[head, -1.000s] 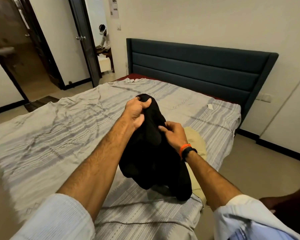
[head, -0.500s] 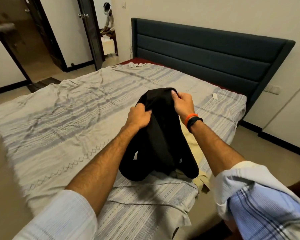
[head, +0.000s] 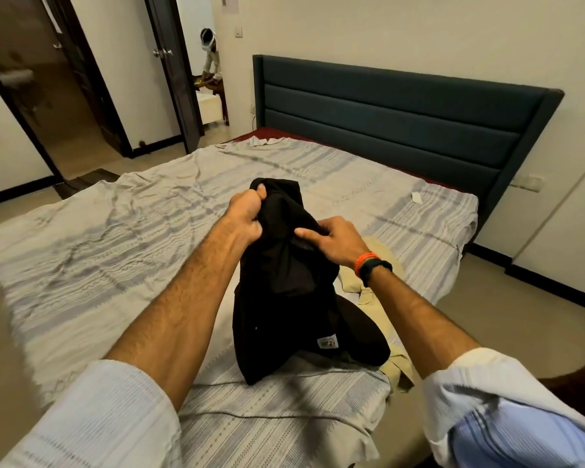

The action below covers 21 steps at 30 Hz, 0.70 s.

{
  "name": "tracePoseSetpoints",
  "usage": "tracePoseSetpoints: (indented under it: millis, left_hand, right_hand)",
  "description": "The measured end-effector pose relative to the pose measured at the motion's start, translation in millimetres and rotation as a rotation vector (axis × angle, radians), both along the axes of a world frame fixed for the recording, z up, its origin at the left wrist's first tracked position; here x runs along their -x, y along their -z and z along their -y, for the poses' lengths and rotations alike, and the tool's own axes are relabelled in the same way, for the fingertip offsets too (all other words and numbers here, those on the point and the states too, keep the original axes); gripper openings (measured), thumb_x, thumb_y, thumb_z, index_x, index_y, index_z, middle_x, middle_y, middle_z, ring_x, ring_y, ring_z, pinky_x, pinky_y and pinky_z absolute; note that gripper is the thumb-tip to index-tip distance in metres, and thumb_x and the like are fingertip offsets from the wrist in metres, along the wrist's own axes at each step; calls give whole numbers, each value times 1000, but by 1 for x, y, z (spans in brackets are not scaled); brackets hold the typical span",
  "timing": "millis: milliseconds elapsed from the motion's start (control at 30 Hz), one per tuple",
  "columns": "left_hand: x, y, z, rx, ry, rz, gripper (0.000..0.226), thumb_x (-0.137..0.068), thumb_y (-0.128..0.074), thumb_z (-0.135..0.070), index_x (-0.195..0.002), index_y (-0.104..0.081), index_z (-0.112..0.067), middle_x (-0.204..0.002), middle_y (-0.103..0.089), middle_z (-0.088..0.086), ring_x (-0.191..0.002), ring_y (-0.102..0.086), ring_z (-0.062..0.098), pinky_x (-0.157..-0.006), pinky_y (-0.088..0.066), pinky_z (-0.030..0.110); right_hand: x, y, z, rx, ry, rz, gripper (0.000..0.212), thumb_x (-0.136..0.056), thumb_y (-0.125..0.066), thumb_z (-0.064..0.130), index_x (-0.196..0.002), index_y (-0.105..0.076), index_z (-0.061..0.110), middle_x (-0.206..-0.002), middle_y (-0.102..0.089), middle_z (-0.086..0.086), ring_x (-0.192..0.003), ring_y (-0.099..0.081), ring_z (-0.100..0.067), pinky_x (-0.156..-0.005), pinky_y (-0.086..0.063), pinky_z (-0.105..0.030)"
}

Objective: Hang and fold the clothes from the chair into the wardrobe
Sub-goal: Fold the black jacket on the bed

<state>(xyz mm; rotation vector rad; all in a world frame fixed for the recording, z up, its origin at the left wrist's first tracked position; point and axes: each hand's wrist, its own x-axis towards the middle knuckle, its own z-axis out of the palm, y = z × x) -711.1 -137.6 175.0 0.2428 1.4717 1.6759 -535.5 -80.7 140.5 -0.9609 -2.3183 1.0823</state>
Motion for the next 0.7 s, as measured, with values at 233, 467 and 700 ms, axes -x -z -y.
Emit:
tracePoseSetpoints:
  millis: [233,467,700]
  left_hand:
    - [3,5,26,-56,45,97,43,-99,-53,-40,-124,-63,-6,-114,-69,7,-97,-68,22,-61,-57,28]
    - [-17,32,56,125,267,-643,22,-103,-46,-9,-83,-56,-9,-77,-52,-4,-79,-51,11,-48,-38,5]
    - [-17,47,69,237,557,-682,27,-91,-47,13,-106,-58,-7,-87,-59,4,-74,-53,14,-59,-45,21]
  right_hand:
    - [15,-27,-2,218,113,-360,47,-96,-60,43,-59,-48,16,-57,-43,0,-51,-39,-12,-53,-31,-29]
    - [36,-50,-2,758,53,-713,39,-97,-58,38,-108,-68,2,-112,-70,-15,-108,-66,-27,-99,-53,-42]
    - [32,-35,-1,976,172,-911,42,-105,-43,35,-128,-57,3,-117,-65,-12,-108,-64,-24,-101,-48,-46]
